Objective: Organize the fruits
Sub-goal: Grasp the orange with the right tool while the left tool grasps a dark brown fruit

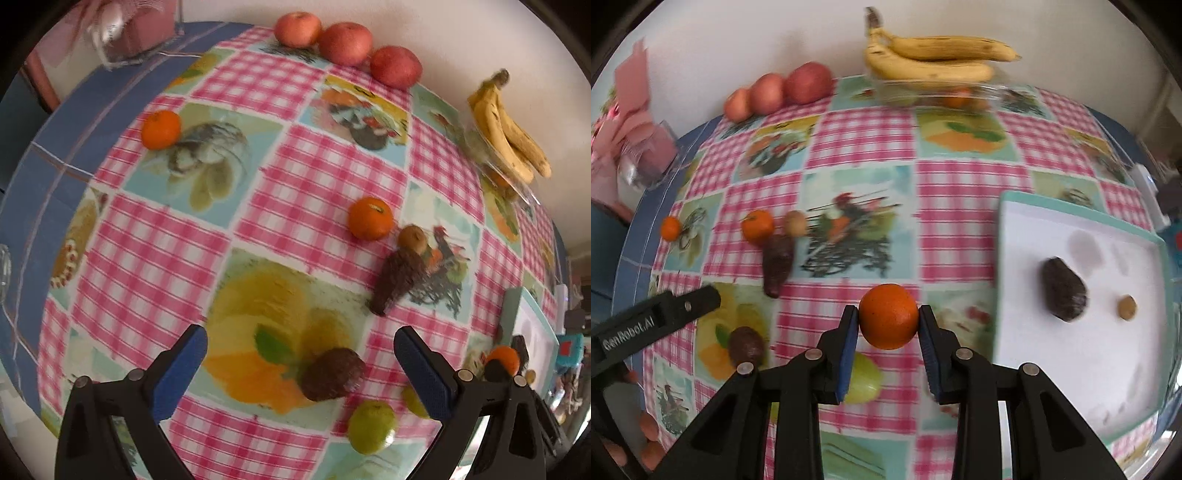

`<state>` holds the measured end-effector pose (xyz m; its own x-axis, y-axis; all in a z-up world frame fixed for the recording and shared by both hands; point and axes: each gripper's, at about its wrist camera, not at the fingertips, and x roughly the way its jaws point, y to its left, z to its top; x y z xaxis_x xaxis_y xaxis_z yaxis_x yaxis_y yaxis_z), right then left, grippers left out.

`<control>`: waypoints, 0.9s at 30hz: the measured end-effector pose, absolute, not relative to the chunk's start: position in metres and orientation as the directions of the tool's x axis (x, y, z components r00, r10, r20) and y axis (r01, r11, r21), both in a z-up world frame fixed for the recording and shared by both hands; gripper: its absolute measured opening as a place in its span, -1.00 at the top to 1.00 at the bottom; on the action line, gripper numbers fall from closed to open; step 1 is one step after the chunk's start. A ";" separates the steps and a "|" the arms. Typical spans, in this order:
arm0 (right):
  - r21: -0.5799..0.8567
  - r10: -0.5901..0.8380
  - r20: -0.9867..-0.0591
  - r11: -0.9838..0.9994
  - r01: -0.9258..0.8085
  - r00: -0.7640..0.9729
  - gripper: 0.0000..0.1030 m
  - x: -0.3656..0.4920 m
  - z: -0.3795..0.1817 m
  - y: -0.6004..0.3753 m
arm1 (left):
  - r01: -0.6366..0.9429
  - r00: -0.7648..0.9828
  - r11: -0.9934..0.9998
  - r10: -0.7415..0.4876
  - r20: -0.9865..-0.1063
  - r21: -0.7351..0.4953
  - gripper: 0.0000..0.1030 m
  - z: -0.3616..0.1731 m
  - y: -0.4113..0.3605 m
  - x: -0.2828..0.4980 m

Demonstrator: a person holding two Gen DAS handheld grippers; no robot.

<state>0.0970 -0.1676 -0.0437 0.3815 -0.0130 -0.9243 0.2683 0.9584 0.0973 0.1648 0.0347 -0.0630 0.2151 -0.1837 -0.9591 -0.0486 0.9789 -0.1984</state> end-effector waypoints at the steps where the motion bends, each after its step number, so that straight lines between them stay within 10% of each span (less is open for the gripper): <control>1: 0.095 -0.018 -0.926 0.956 0.277 0.378 0.34 0.094 -0.042 -0.172 | -0.041 0.209 0.979 -0.186 -0.960 -0.198 -0.95 -0.064 0.032 0.164; 16: 0.066 -0.065 -0.911 0.952 0.299 0.407 0.34 0.076 -0.022 -0.199 | -0.012 0.120 0.980 -0.198 -0.973 -0.201 0.16 -0.086 0.006 0.150; 27: 0.091 -0.051 -0.902 0.948 0.305 0.429 0.34 0.071 -0.016 -0.204 | -0.001 0.228 0.974 -0.219 -0.949 -0.225 0.16 -0.047 0.007 0.148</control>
